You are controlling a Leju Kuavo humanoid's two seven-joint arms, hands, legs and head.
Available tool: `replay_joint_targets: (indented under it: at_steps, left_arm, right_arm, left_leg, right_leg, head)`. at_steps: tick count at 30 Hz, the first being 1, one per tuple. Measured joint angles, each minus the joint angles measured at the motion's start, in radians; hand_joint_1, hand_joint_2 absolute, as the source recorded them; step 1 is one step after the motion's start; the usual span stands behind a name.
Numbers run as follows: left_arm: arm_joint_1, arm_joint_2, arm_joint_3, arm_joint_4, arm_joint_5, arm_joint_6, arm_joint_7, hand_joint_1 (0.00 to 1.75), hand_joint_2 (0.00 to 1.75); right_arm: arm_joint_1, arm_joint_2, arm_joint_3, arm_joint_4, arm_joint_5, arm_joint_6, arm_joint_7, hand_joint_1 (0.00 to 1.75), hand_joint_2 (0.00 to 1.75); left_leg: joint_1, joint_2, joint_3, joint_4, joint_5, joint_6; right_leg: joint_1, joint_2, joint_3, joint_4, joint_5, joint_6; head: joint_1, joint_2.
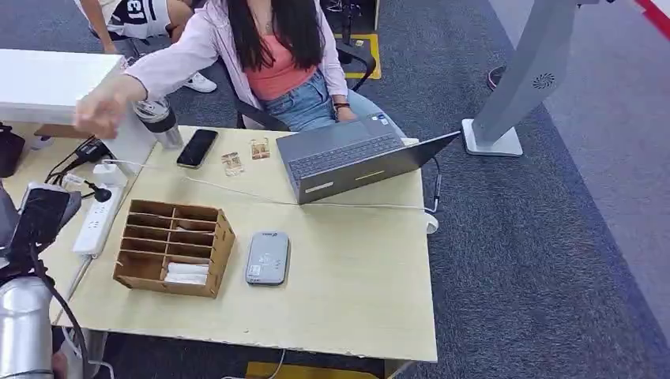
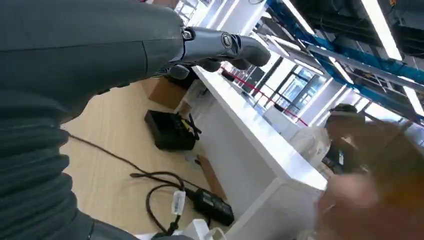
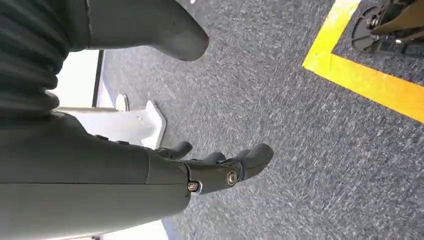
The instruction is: Pass the card to the sensor for recognition and then transmit it.
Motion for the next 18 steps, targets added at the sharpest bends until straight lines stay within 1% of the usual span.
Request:
replay_joint_targets:
  at_steps: [10, 18]
  left_arm:
    - [-0.169, 0.056, -0.105, 0.184, -0.234, 0.136, 0.067, 0.0, 1.75]
    - [-0.276, 0.098, -0.174, 0.324, -0.417, 0.249, 0.121, 0.0, 1.75]
  right_arm:
    - [-0.005, -0.011, 0.056, 0.003, 0.005, 0.017, -0.001, 0.0, 1.75]
    - [-0.01, -0.018, 0.101, 0.008, 0.009, 0.028, -0.002, 0.0, 1.75]
  left_leg:
    - [0.0, 0.0, 0.0, 0.0, 0.0, 0.0]
    - [0.0, 0.0, 0.0, 0.0, 0.0, 0.0]
  right_leg:
    - [0.0, 0.0, 0.0, 0.0, 0.0, 0.0]
    - [0.0, 0.0, 0.0, 0.001, 0.0, 0.0]
  head:
    - [0.0, 0.0]
    - [0.0, 0.0]
